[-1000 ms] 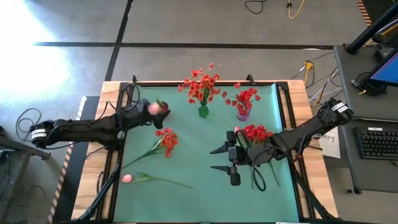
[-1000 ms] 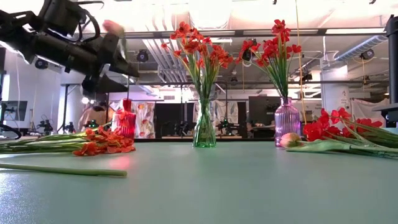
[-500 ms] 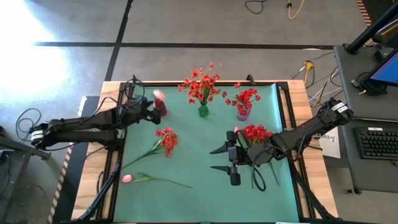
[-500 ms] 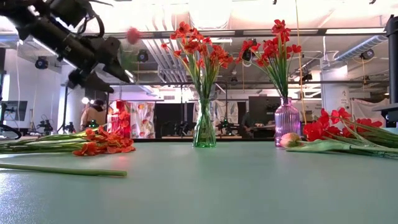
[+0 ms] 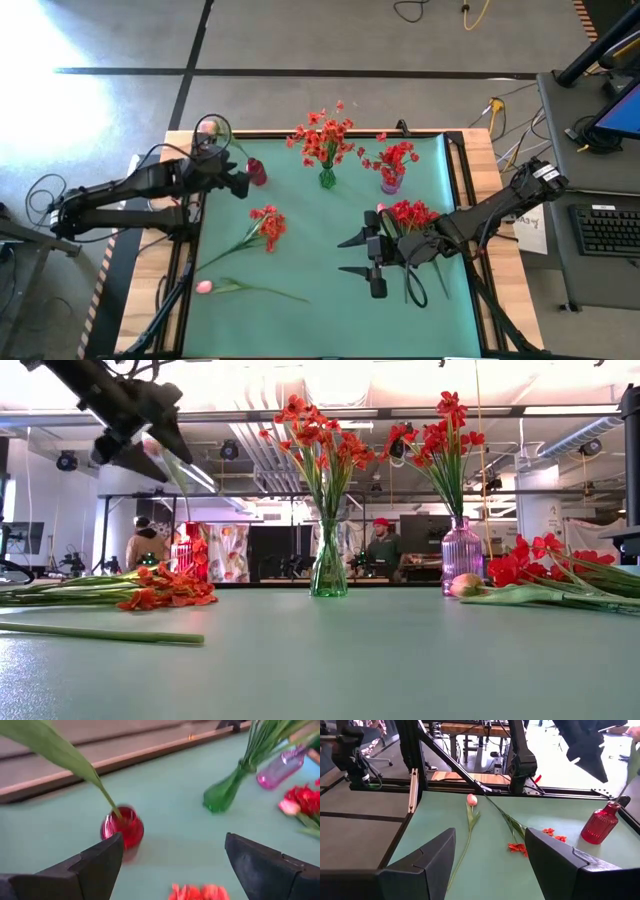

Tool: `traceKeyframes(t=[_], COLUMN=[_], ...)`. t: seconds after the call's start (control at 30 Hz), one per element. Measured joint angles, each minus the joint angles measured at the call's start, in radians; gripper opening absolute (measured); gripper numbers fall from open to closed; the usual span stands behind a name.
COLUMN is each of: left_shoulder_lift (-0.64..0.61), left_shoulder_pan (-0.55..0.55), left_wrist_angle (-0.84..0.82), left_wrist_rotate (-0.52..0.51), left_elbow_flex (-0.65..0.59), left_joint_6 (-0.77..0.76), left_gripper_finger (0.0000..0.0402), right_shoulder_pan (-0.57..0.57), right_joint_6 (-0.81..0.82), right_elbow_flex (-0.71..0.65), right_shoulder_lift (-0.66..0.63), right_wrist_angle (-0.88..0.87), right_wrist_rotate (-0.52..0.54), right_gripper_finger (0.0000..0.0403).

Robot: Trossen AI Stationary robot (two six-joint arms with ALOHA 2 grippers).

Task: Sort flowers into vase by color
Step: Put the bottom pink flower in the red flower vase

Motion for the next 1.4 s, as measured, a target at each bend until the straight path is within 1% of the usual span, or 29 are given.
traceKeyframes(t=[0.17,0.23,0.4,0.47,0.57,0.63,0.7,0.8,0.97,1.1,1.2,1.4], left_shoulder_lift=[0.001,0.001,0.001,0.001,0.012,0.03,0.053,0.103,0.207,0.295,0.355,0.465], left_shoulder_pan=[-0.036,-0.064,-0.177,-0.236,-0.337,-0.404,-0.47,-0.56,-0.681,-0.751,-0.79,-0.824], left_wrist_angle=[-0.137,-0.159,-0.17,-0.17,-0.172,-0.171,-0.171,-0.172,-0.17,-0.156,-0.118,-0.078], left_wrist_rotate=[0.036,0.054,0.068,0.081,0.076,0.073,0.068,0.053,0.053,0.056,0.077,0.111], left_elbow_flex=[0.056,0.067,0.078,0.078,0.078,0.078,0.078,0.078,0.078,0.077,0.077,0.106], left_joint_6=[-0.074,-0.096,-0.154,-0.19,-0.256,-0.297,-0.341,-0.402,-0.504,-0.567,-0.582,-0.599], left_gripper_finger=[0.0334,0.0334,0.0334,0.0334,0.0334,0.0334,0.0334,0.0334,0.0334,0.0334,0.0334,0.0334], right_shoulder_pan=[0.0,0.0,0.0,0.0,0.002,0.003,0.002,0.003,0.037,0.075,0.108,0.163], right_joint_6=[0.0,0.008,0.036,0.067,0.162,0.256,0.36,0.502,0.728,0.863,0.946,1.073], right_elbow_flex=[0.0,0.0,0.0,0.0,0.0,0.0,0.0,0.0,0.0,0.0,0.0,0.0], right_shoulder_lift=[0.0,0.0,0.0,-0.002,-0.01,-0.014,-0.014,-0.014,-0.011,-0.011,-0.011,-0.011], right_wrist_angle=[-0.007,-0.015,-0.037,-0.077,-0.175,-0.258,-0.351,-0.478,-0.653,-0.765,-0.825,-0.946], right_wrist_rotate=[0.0,0.0,0.0,-0.001,-0.005,-0.012,-0.045,-0.111,-0.144,-0.167,-0.168,-0.196], right_gripper_finger=[0.0231,0.0231,0.0231,0.0231,0.0231,0.0231,0.0231,0.0231,0.0231,0.0231,0.0231,0.0231])
